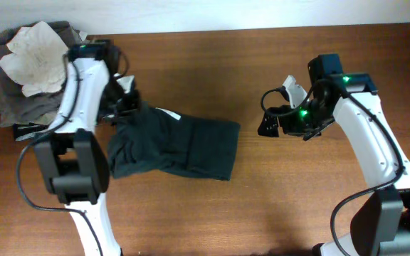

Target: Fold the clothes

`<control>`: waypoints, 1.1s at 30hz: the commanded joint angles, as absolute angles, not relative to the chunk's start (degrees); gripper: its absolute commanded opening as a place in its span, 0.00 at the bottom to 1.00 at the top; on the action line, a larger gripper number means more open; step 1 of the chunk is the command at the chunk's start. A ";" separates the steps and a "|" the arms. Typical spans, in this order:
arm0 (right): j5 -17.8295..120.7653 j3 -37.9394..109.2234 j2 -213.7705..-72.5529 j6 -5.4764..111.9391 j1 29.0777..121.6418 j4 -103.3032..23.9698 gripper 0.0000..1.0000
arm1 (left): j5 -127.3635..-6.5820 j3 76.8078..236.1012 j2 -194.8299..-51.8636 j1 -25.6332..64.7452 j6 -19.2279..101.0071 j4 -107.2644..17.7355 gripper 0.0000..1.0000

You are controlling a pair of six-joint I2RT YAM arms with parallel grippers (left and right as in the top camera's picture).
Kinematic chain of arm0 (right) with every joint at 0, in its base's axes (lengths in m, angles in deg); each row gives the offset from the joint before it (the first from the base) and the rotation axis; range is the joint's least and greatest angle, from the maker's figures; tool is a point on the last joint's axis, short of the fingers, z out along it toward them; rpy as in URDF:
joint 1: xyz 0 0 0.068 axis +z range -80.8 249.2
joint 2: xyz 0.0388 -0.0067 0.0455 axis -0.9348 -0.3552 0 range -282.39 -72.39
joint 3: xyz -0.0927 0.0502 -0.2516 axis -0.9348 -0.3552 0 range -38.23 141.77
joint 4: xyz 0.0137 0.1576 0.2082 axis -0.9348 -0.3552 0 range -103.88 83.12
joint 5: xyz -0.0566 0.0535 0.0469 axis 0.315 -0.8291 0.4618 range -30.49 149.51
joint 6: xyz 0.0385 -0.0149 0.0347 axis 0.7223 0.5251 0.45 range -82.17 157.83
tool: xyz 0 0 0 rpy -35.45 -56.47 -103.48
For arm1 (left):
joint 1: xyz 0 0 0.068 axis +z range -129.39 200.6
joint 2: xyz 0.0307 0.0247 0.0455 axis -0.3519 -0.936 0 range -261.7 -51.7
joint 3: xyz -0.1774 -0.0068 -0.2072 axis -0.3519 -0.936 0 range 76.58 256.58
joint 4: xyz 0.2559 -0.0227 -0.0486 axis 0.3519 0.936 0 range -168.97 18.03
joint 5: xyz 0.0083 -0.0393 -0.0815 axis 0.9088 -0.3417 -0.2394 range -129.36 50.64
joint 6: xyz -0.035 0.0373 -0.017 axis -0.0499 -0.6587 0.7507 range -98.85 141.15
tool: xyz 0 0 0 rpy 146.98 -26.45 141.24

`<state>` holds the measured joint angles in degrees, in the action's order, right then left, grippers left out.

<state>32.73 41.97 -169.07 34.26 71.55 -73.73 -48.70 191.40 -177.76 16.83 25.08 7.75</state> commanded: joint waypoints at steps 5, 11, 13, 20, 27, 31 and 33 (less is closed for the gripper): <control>32.79 25.66 -169.29 39.83 71.81 -59.72 0.99 | -48.31 201.24 -177.67 2.41 24.14 12.21 0.01; 32.81 23.15 -169.53 40.64 71.81 -58.76 0.96 | -48.33 201.46 -177.69 -8.56 24.14 12.82 0.01; 32.81 23.15 -169.95 41.80 71.81 -58.21 0.92 | -48.33 201.46 -177.69 -10.99 24.16 12.71 0.01; 31.37 23.15 -177.09 44.36 71.81 -55.46 0.86 | -48.72 201.22 -177.72 -16.52 24.20 12.38 0.01; 29.16 23.17 -179.65 44.31 71.81 -54.72 0.86 | -50.97 201.22 -177.72 -17.44 24.62 10.39 0.05; 27.83 23.15 -179.65 44.36 72.22 -53.56 0.73 | -51.72 201.22 -177.76 -17.50 24.62 8.86 0.08; 27.81 23.15 -179.67 44.38 72.75 -53.53 0.70 | -52.96 201.22 -177.83 -17.57 24.60 7.75 0.11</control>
<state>29.18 23.43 -178.87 44.20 71.65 -53.69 -49.92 200.34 -177.78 -17.00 25.10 8.99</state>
